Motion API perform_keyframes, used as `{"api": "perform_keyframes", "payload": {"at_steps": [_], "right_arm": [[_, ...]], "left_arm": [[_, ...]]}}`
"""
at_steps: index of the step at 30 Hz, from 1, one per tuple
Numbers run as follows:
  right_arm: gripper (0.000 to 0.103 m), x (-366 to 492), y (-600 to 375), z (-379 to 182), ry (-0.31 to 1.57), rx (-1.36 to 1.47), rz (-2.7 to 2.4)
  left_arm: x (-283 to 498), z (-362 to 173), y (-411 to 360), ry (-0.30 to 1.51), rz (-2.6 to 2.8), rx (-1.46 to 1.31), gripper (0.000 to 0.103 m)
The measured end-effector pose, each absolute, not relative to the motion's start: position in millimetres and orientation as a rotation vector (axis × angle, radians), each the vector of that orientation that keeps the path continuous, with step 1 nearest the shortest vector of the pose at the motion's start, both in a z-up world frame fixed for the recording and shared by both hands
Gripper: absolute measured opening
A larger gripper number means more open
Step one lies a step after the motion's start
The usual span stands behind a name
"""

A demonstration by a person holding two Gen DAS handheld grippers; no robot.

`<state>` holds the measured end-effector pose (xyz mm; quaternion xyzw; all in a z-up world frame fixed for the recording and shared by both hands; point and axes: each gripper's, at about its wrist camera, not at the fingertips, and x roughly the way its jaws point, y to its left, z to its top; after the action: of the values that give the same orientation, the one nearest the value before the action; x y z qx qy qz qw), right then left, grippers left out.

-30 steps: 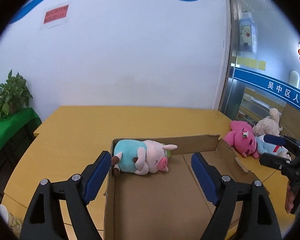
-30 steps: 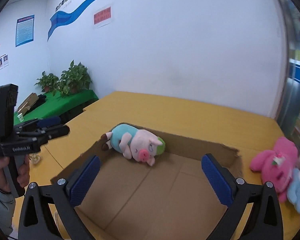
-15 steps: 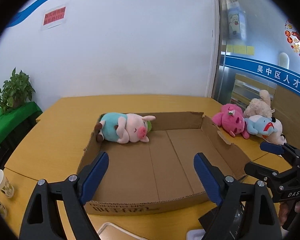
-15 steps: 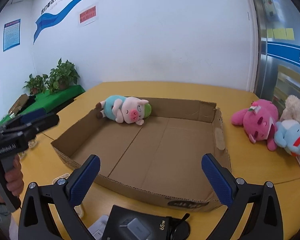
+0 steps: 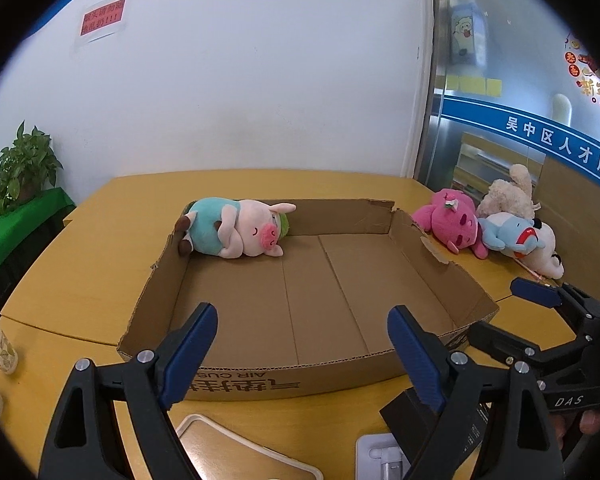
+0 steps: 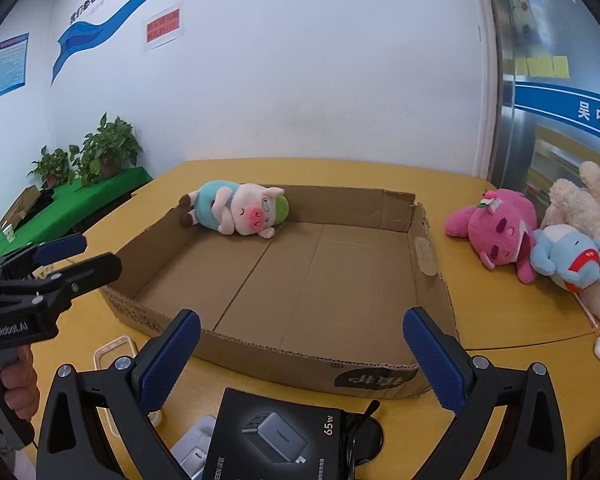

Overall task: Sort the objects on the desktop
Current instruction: 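Grasp the black charger box with the left gripper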

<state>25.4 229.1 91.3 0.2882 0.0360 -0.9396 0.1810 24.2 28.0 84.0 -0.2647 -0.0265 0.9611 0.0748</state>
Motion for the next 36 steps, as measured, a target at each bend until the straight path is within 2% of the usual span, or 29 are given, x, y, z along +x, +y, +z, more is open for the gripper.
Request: {"api": "perform_keyframes", "payload": {"at_steps": [10,13,16,23,36], "right_arm": [[0.103,30,252,71,0.057,0.885,-2.603],[0.103,40,260,57,0.094,0.919,-2.588],[0.103,47,264,40,0.136,0.995,-2.56],[0.103,52,270,8,0.092,1.172,-2.351],[0.103,61,225,-12,-0.019,1.154,-2.029]], "left_arm": [[24,61,34,-0.128,2.826,-0.898,0.087],[26,45,33,-0.152,2.765,-0.973,0.087],[23,29,33,-0.175,2.681,-1.067,0.087],[15,1,35,-0.294,2.485,-1.202,0.087],[16,-8,19,-0.369,2.398,-1.246,0.087]]}}
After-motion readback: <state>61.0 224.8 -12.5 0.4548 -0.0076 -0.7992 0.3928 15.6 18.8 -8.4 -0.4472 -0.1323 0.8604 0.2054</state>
